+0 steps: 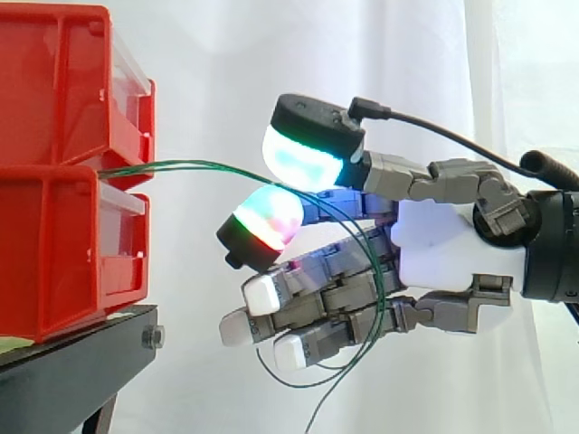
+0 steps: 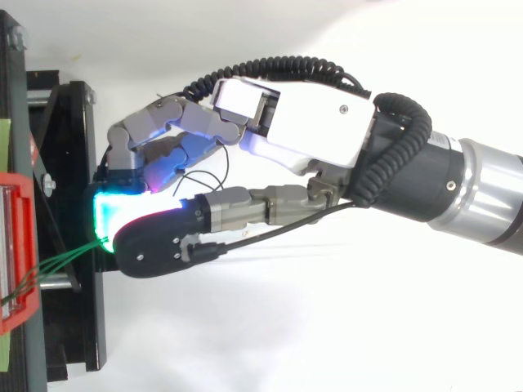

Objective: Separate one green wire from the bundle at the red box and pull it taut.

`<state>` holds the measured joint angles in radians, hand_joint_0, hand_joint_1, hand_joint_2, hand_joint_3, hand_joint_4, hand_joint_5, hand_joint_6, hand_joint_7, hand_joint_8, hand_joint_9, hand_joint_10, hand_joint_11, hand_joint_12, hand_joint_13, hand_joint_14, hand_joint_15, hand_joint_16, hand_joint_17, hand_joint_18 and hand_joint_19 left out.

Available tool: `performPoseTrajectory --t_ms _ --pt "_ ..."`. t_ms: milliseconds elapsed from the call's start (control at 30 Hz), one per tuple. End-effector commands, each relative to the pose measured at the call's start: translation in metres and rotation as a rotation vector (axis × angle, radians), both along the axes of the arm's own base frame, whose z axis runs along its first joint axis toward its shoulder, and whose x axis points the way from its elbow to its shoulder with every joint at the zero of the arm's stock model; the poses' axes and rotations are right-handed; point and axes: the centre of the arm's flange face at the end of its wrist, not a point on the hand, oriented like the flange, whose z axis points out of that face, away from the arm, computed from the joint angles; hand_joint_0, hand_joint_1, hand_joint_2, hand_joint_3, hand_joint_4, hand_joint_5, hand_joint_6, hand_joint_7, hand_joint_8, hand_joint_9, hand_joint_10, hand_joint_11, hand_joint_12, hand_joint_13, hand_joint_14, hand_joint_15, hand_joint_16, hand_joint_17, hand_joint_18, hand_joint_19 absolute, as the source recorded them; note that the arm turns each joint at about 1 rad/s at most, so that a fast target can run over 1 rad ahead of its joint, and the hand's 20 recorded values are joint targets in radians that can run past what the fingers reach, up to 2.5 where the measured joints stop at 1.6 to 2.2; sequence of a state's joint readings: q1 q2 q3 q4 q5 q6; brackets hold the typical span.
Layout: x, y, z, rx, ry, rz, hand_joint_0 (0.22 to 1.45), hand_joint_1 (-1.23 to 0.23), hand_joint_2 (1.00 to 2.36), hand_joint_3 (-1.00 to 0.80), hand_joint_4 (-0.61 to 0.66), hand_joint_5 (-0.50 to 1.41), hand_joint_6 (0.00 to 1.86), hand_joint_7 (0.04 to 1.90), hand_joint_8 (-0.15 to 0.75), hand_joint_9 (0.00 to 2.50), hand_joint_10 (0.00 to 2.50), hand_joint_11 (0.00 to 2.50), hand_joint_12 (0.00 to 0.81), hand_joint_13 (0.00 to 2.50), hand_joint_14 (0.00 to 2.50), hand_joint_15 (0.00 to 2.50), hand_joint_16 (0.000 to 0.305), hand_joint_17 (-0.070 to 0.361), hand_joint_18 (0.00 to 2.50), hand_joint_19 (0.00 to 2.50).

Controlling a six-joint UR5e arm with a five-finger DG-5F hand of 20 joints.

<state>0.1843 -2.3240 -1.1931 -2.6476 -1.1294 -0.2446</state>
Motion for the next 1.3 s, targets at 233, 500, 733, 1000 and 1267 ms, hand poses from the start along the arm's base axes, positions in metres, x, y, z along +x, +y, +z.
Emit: performPoseTrajectory --t_ms 233,500,733,1000,1267 --pt "0.000 0.000 -0.001 -0.011 0.003 0.000 0.59 -0.73 1.01 -0.30 0.19 -0.20 0.89 1.12 0.305 0.75 0.01 0.52 0.354 0.68 0.01 0.32 0.052 0.118 0.68 0.40" --pt "0.000 0.001 0.000 -0.011 0.003 0.001 0.55 -0.66 1.00 -0.50 0.19 -0.19 0.89 1.09 0.306 0.78 0.01 0.52 0.354 0.71 0.01 0.33 0.053 0.119 0.71 0.40" --pt "0.000 0.003 0.000 -0.012 0.005 0.004 0.50 -0.61 1.00 -0.50 0.21 -0.19 0.88 1.09 0.325 0.79 0.01 0.52 0.374 0.72 0.01 0.33 0.056 0.126 0.74 0.40" --pt "0.000 0.004 -0.002 -0.012 0.004 -0.004 0.48 -0.72 1.00 -0.50 0.21 -0.21 0.87 1.05 0.325 0.84 0.01 0.69 0.365 0.82 0.01 0.45 0.058 0.131 0.76 0.39" --pt "0.007 0.007 -0.029 0.014 -0.011 0.001 0.49 -0.72 1.00 -0.50 0.21 -0.23 0.86 1.00 0.326 0.90 0.02 0.94 0.376 1.05 0.02 0.77 0.059 0.133 0.81 0.40"
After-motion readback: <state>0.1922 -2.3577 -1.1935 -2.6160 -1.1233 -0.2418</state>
